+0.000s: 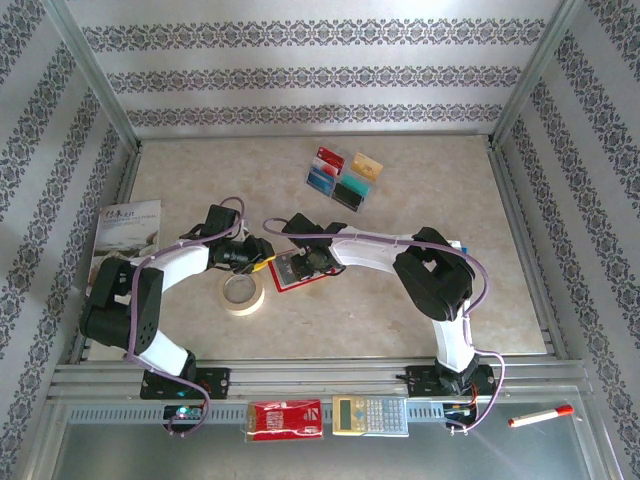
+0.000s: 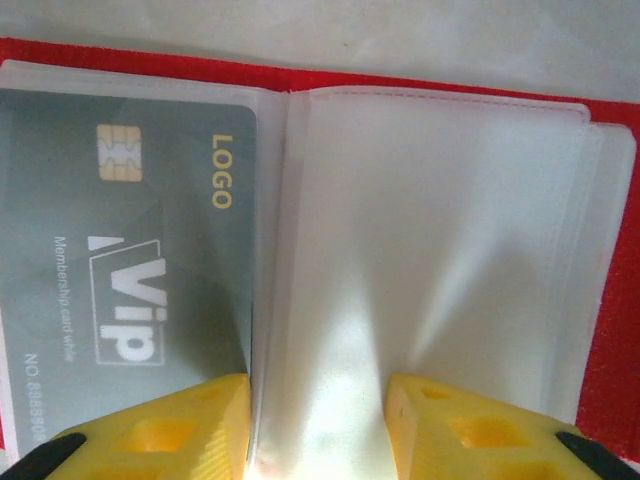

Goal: Take the credit cards out of the card holder

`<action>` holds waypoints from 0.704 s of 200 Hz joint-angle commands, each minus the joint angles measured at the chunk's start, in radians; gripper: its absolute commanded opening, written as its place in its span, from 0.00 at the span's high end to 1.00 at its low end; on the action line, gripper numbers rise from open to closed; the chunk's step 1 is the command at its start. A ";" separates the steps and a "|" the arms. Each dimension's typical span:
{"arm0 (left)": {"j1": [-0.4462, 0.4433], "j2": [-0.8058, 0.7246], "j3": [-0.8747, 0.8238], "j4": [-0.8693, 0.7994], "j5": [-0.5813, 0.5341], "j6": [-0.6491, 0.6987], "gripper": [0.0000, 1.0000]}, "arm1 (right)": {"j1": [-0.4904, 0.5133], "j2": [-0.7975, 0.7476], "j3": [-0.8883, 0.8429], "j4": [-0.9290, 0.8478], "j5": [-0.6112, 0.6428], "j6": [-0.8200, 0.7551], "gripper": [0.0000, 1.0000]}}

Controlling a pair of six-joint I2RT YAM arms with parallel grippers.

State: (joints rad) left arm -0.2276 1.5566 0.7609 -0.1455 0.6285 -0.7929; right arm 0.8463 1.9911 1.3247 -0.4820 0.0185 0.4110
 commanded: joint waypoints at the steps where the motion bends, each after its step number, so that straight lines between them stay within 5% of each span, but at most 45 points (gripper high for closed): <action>1: -0.015 0.018 0.002 0.031 0.013 0.000 0.66 | -0.010 0.067 -0.036 -0.038 0.014 -0.011 0.58; 141: -0.044 0.089 0.024 0.069 0.010 -0.011 0.64 | -0.013 0.063 -0.033 -0.032 0.002 -0.012 0.59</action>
State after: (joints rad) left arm -0.2565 1.6230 0.7719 -0.0837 0.6327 -0.7967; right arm 0.8463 1.9919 1.3247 -0.4812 0.0185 0.4110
